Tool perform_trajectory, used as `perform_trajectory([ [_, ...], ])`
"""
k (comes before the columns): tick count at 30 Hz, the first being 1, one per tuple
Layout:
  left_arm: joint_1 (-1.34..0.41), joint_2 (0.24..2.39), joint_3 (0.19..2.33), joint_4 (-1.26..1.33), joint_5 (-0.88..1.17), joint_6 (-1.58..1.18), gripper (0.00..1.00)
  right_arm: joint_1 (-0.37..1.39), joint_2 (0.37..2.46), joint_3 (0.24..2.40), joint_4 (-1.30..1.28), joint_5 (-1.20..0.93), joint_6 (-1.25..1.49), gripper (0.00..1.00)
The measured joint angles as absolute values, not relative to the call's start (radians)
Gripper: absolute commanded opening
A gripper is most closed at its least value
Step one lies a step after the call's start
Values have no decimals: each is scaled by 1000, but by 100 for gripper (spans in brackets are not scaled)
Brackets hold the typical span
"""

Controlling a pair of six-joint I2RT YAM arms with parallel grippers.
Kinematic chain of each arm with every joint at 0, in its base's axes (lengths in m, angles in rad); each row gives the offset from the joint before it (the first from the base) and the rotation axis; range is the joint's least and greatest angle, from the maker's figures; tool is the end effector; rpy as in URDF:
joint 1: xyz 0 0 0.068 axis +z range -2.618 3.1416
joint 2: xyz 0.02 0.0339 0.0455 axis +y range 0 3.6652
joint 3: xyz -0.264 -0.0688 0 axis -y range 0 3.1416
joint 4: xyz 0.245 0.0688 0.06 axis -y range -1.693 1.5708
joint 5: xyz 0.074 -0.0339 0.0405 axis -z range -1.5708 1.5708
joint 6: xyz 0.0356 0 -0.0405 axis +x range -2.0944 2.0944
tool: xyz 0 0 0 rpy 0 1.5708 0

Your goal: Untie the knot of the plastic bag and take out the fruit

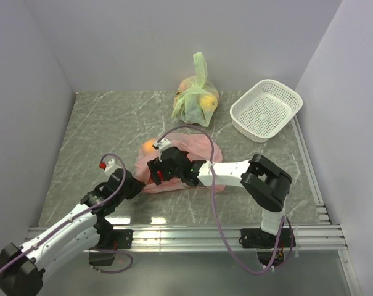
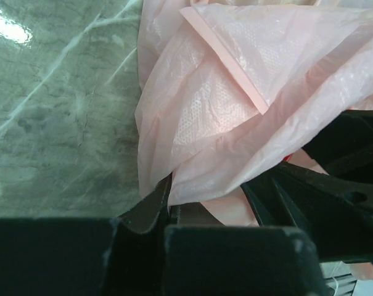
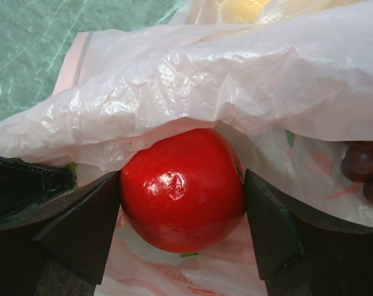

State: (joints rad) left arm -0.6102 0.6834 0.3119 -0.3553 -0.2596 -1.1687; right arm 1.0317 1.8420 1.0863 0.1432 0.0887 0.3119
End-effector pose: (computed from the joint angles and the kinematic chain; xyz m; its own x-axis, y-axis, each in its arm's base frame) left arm 0.1252 -0.0764 0.1751 -0.5781 -0.6810 -0.4494 -0.3459 0.7034 -0.6209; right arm 0.2079 0.3414 0.1806 -0.5318 -0.2936 -0.7944 -0.6876 0.6973 0.2026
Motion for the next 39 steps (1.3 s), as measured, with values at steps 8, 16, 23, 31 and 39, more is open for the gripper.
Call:
perform_trajectory([
  [8, -610, 698, 313, -356, -270, -1153, 0, 1037, 1828, 1064, 164, 123, 248, 6],
  [16, -610, 735, 361, -365, -309, -1115, 1, 1037, 1650, 963, 131, 132, 203, 0],
  [23, -610, 771, 402, -359, -329, -1075, 1, 1033, 1430, 917, 152, 82, 201, 0],
  [31, -610, 810, 443, -332, -325, -1011, 1, 908, 1248, 898, 183, 215, 206, 0],
  [39, -610, 872, 575, -301, -300, -884, 1, 462, 1313, 924, 163, 435, 268, 0],
])
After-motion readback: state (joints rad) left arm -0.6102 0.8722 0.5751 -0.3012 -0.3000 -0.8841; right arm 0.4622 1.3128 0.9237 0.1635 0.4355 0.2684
